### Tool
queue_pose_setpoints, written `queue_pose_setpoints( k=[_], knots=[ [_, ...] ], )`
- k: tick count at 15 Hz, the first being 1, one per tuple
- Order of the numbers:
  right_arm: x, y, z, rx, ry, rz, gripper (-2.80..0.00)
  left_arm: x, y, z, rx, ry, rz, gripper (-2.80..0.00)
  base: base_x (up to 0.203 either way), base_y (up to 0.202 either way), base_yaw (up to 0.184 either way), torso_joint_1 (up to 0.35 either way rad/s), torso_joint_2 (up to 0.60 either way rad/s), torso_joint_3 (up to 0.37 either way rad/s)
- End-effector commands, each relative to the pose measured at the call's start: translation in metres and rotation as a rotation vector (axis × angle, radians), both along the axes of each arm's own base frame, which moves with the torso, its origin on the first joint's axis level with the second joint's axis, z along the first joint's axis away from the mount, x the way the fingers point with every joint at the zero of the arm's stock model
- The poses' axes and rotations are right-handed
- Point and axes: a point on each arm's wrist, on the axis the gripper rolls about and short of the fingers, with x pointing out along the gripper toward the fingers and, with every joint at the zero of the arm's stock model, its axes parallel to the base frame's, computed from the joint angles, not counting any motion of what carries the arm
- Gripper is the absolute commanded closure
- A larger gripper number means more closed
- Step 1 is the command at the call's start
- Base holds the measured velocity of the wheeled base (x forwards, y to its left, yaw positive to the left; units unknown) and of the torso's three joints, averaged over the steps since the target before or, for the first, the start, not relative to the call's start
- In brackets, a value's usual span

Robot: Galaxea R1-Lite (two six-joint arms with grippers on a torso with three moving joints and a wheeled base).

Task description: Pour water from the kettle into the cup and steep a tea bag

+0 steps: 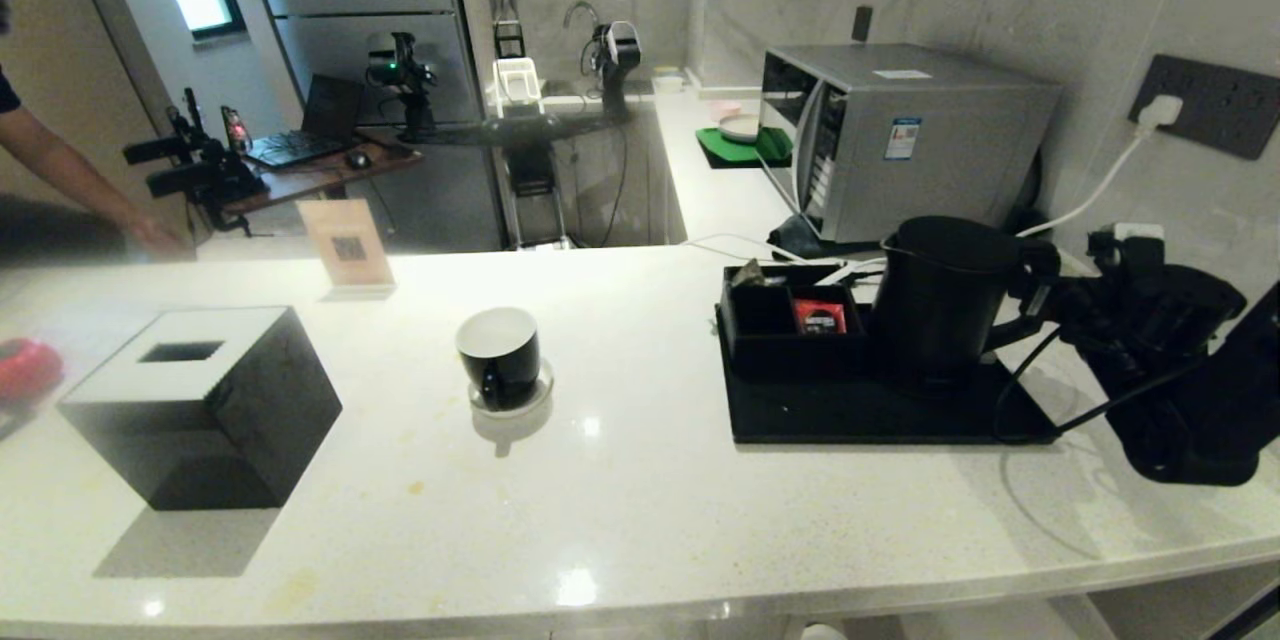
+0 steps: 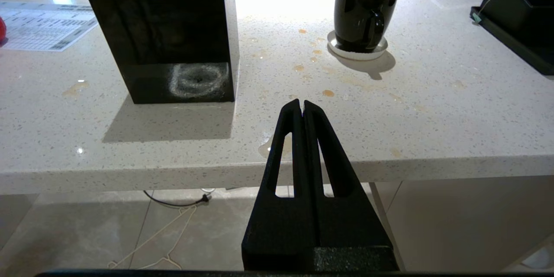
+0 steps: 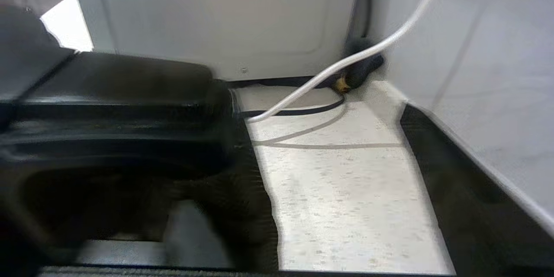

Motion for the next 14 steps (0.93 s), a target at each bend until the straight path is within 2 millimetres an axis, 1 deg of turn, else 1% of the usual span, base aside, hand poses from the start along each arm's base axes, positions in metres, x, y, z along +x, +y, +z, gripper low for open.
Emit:
queue_pose_setpoints(
  k=[1,7,14],
  knots=[
    [0.0,0.0,0.002,-0.003,-0.018,0.002,0.0,0.0,0.0,0.0,0.0,0.001,0.001,0.0,0.0,0.0,0.0,0.0,0.0,0.0],
    [0.001,0.002,0.006,-0.006,-0.034,0.002,0.0,0.0,0.0,0.0,0.0,0.001,0.001,0.0,0.0,0.0,0.0,0.0,0.0,0.0],
    [-0.004,0.007,0.019,-0.013,-0.06,0.013,0.0,0.0,0.0,0.0,0.0,0.001,0.001,0.0,0.0,0.0,0.0,0.0,0.0,0.0]
  ],
)
